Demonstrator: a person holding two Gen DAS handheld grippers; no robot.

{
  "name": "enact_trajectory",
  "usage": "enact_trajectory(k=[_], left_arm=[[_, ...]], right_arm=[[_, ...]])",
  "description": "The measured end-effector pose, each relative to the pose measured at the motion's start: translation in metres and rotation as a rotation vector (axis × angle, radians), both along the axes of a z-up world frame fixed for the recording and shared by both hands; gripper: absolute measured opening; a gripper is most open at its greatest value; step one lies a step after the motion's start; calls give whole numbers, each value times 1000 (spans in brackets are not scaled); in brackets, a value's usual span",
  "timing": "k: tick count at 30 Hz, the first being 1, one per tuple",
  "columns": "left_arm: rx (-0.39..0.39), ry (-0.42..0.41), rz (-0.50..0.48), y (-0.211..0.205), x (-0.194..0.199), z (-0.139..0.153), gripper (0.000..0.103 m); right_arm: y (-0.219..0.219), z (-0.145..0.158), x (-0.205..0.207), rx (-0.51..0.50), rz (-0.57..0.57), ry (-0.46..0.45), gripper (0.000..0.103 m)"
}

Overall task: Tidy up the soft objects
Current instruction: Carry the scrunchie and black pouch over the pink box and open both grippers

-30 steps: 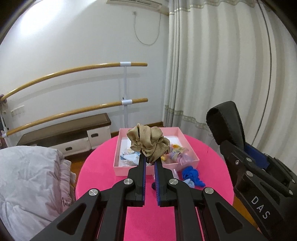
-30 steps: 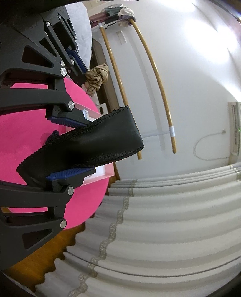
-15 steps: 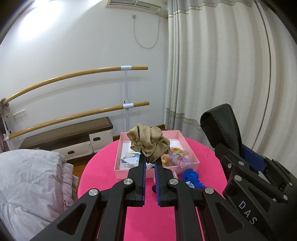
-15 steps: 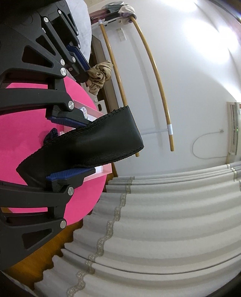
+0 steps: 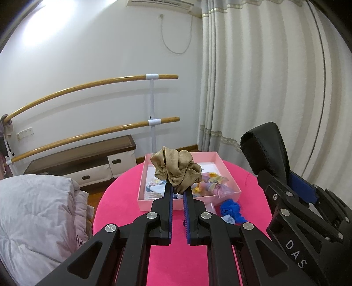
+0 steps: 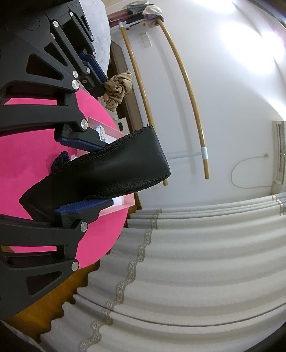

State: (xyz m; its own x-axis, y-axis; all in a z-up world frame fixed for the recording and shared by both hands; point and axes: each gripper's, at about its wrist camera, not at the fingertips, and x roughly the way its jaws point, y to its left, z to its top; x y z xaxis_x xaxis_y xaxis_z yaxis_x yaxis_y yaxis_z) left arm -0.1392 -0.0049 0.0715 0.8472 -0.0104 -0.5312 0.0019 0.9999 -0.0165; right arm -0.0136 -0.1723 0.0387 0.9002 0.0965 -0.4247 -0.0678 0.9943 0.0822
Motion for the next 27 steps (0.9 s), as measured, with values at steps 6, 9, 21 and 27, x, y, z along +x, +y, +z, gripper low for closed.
enact_trajectory(k=[6,9,21,27], left_arm=[[2,10,-2,2,12,-2,6],[2,17,1,3,25,-3,7],[3,72,20,15,129,-14,7],[1,120,26,19,200,-29,7]], right_arm=[[0,-5,8,-8,-3,4,38],[0,-8,18,-3,9,15,38],[5,-19,86,-29,10,32,38],[9,-29,131,-55,7,55,39]])
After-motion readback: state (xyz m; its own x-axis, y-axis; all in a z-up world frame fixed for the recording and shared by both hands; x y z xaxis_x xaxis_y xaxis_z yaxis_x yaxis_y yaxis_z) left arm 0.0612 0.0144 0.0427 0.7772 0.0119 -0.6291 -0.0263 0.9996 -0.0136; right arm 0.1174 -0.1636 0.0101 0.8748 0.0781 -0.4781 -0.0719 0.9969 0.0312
